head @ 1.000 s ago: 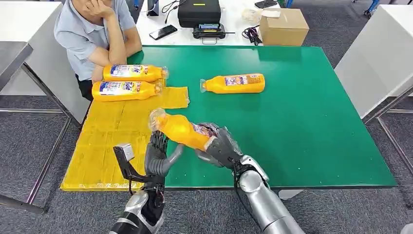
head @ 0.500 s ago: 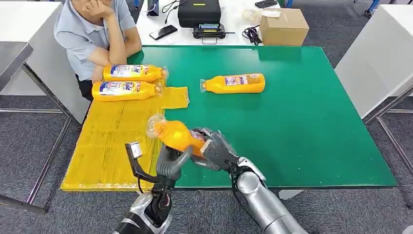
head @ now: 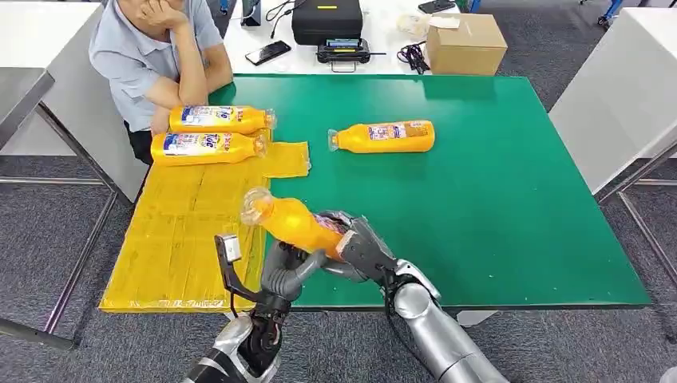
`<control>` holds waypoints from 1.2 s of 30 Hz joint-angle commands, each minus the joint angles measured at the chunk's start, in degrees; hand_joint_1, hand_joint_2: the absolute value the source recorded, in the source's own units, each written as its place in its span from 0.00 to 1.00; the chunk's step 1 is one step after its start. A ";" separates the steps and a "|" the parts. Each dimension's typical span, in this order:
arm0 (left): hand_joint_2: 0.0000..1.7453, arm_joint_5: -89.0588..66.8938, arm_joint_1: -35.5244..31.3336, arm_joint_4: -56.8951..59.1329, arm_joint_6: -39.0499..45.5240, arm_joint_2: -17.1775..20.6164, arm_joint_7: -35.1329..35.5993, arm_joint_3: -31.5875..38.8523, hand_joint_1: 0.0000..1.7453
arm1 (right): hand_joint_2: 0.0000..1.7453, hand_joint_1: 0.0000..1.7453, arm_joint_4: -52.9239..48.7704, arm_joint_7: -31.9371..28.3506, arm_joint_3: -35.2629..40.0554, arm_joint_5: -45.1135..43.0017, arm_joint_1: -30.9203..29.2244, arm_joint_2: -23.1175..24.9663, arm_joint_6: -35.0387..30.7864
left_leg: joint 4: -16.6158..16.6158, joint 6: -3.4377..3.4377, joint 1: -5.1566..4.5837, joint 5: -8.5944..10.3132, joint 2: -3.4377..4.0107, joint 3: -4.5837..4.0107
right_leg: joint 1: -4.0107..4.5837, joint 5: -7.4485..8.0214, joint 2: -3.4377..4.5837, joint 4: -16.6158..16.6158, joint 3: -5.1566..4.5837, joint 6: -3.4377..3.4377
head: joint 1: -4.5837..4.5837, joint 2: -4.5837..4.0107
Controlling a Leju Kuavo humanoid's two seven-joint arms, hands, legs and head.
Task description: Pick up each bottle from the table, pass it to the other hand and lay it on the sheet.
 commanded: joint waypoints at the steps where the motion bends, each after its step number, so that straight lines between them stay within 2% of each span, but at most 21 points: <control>1: 1.00 -0.86 -2.68 1.49 3.48 1.65 -3.02 -3.67 0.00 | 1.00 1.00 2.60 0.75 3.42 0.19 -3.59 -1.01 0.08 | 0.01 -0.08 0.03 -0.07 0.07 0.14 | 0.04 -0.05 0.04 0.01 0.12 -0.10 | 0.00 0.00; 9: 1.00 -1.20 -2.75 0.51 5.21 1.65 -4.18 -2.87 0.00 | 1.00 1.00 2.49 0.79 4.14 0.28 -3.54 -1.12 0.01 | 0.01 -0.08 0.03 -0.06 0.03 0.13 | 0.04 -0.06 -0.01 0.02 0.13 -0.10 | 0.02 0.00; 10: 1.00 -1.07 -2.77 0.43 6.55 1.45 -4.79 -2.28 0.92 | 1.00 1.00 2.50 0.79 4.43 0.28 -3.60 -1.16 -0.06 | 0.04 -0.13 0.06 -0.13 0.05 0.26 | 0.07 -0.13 0.00 0.05 0.25 -0.16 | 0.00 0.00; 11: 1.00 -1.19 -2.87 0.26 7.71 1.37 -5.62 -1.59 1.00 | 1.00 1.00 2.48 0.79 4.51 0.28 -3.55 -1.10 -0.06 | 0.01 -0.10 0.03 -0.09 0.07 0.19 | 0.04 -0.07 0.03 0.01 0.18 -0.12 | 0.00 0.00; 18: 1.00 -3.07 -3.62 0.03 12.33 0.11 -6.55 0.14 1.00 | 1.00 1.00 2.14 0.81 6.61 1.20 -3.46 -1.35 -0.75 | 0.03 -0.09 0.06 -0.06 0.02 0.10 | 0.07 -0.05 -0.01 0.01 0.12 -0.10 | 0.02 0.00; 33: 1.00 -1.37 -2.39 -1.86 9.55 0.24 -4.06 3.09 1.00 | 1.00 1.00 0.06 1.68 9.81 4.64 -2.57 -1.89 -3.46 | 0.04 -0.15 0.09 -0.16 0.05 0.30 | 0.10 -0.14 0.00 0.04 0.30 -0.17 | 0.00 0.00; 34: 1.00 -1.40 -2.34 -1.96 9.47 0.32 -4.06 3.29 1.00 | 1.00 0.95 0.03 1.73 9.84 4.60 -2.29 -1.84 -3.55 | 0.08 -0.17 0.09 -0.20 0.05 0.35 | 0.11 -0.19 -0.02 0.08 0.35 -0.20 | 0.00 0.00; 35: 1.00 -1.40 -2.18 -2.21 9.26 0.30 -4.06 3.58 1.00 | 1.00 0.85 0.04 1.98 9.82 4.88 -2.16 -1.91 -4.10 | 0.00 -0.10 0.06 -0.08 0.01 0.18 | 0.07 -0.08 -0.03 0.00 0.19 -0.12 | 0.02 0.00; 36: 1.00 -1.85 -2.00 -2.56 9.46 0.46 -4.15 3.79 1.00 | 1.00 0.28 0.02 2.28 9.65 5.74 -1.79 -1.95 -5.58 | 0.05 -0.15 0.08 -0.16 0.01 0.30 | 0.09 -0.16 -0.05 0.05 0.31 -0.18 | 0.00 0.00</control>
